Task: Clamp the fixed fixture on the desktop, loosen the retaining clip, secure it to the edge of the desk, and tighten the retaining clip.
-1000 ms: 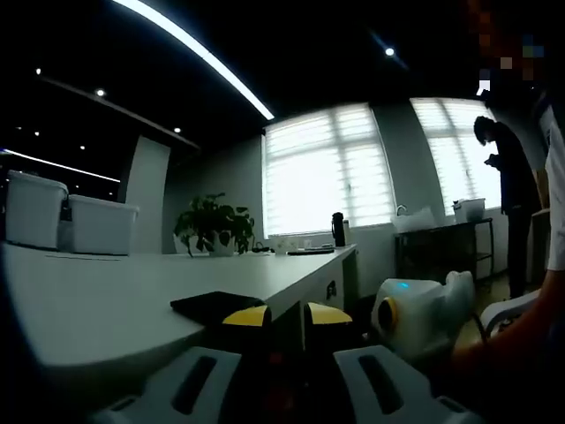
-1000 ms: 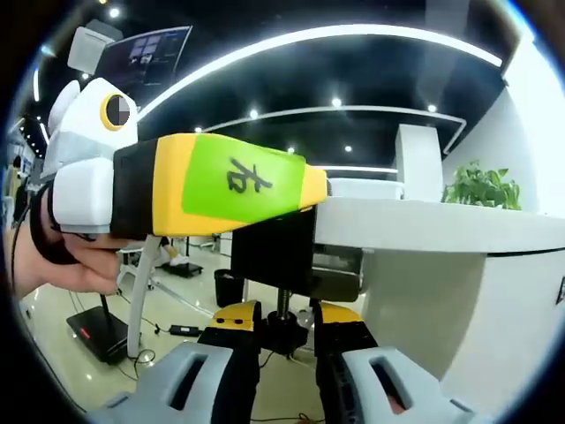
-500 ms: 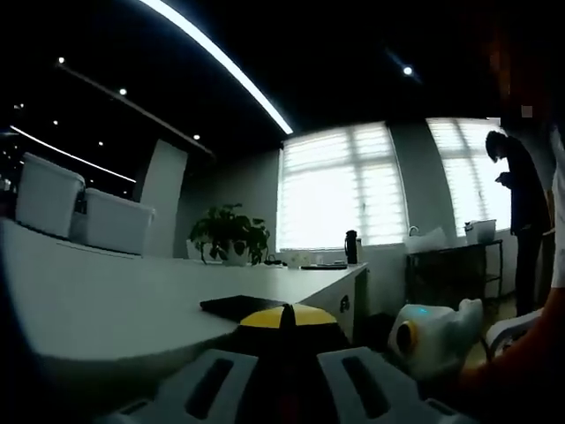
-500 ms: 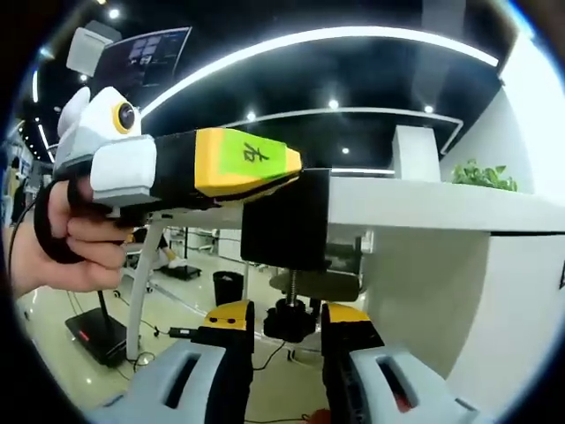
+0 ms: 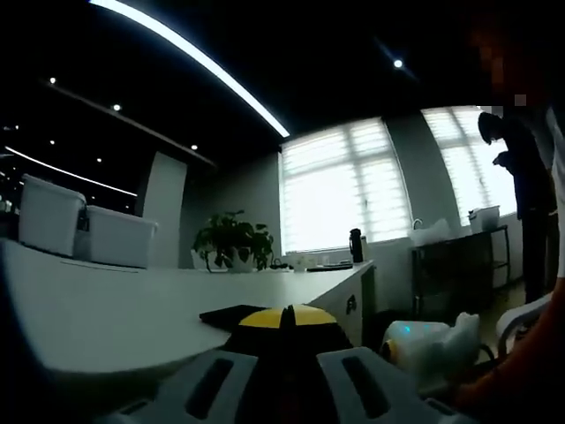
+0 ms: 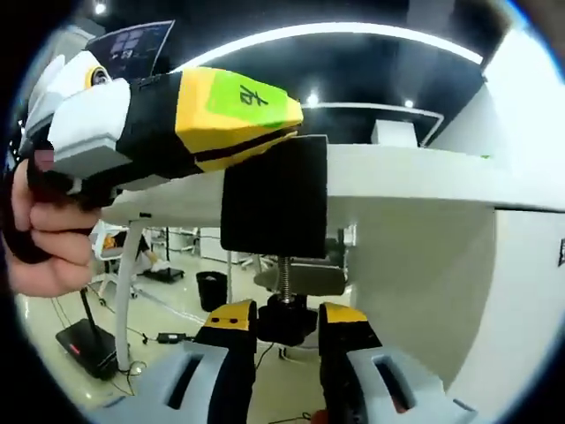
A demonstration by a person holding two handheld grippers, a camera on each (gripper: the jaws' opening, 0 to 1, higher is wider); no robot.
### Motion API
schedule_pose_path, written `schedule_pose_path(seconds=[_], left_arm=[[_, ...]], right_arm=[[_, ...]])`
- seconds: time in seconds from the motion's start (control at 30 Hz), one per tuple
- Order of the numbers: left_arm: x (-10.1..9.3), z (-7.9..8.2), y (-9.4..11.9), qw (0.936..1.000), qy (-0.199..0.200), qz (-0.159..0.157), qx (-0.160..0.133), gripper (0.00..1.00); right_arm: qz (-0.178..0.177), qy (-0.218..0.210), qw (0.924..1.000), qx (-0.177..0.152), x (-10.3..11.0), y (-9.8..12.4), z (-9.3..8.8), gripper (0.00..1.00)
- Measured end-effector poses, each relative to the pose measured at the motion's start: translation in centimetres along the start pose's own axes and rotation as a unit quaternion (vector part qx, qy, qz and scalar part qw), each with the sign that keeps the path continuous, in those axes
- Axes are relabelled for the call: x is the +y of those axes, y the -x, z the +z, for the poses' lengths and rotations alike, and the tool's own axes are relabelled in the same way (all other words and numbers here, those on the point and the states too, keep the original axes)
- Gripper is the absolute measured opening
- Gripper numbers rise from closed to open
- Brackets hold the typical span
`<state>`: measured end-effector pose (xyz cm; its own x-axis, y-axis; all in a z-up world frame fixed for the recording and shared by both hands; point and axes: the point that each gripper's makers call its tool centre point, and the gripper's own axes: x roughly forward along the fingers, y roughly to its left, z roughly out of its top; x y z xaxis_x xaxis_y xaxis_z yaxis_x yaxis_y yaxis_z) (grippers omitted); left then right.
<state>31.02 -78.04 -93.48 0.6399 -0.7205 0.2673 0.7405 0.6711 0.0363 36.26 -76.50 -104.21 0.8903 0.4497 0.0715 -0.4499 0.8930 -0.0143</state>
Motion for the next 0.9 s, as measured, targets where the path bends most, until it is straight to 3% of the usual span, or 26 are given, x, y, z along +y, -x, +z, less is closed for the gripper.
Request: schedule_pose_path(seconds=[0.07,0.33,0.5,0.7,0.9], left_arm=[[0.0,0.0,0.0,1.0,-0.005,-0.001,0.001,0.02],[-0.3,0.1,0.1,0.9998,-0.016,-0.002,0.007,0.02],[-0.1,0.1,0.3,1.0,-0.003,-0.002,0.001,0.02],[0.0,0.0,0.2,0.9999,0.008,-0.004,-0.005,0.02],[0.1,0.1,0.2,0.9997,0.019,-0.008,-0.01,0.02]], right_arm=[[0.0,0.002,1.0,-0.002,-0.1,-0.2,0.1,0.25],[0.076,0.0,0.9971,-0.005,0.2,-1.4,0.2,0.24],[0.155,0.027,0.9874,-0.013,1.2,-1.2,0.1,0.24],[0.244,0.053,0.9682,-0.013,1.2,-0.4,-0.1,0.24],[0.276,0.049,0.9599,-0.014,1.5,-0.8,-0.1,0.25]])
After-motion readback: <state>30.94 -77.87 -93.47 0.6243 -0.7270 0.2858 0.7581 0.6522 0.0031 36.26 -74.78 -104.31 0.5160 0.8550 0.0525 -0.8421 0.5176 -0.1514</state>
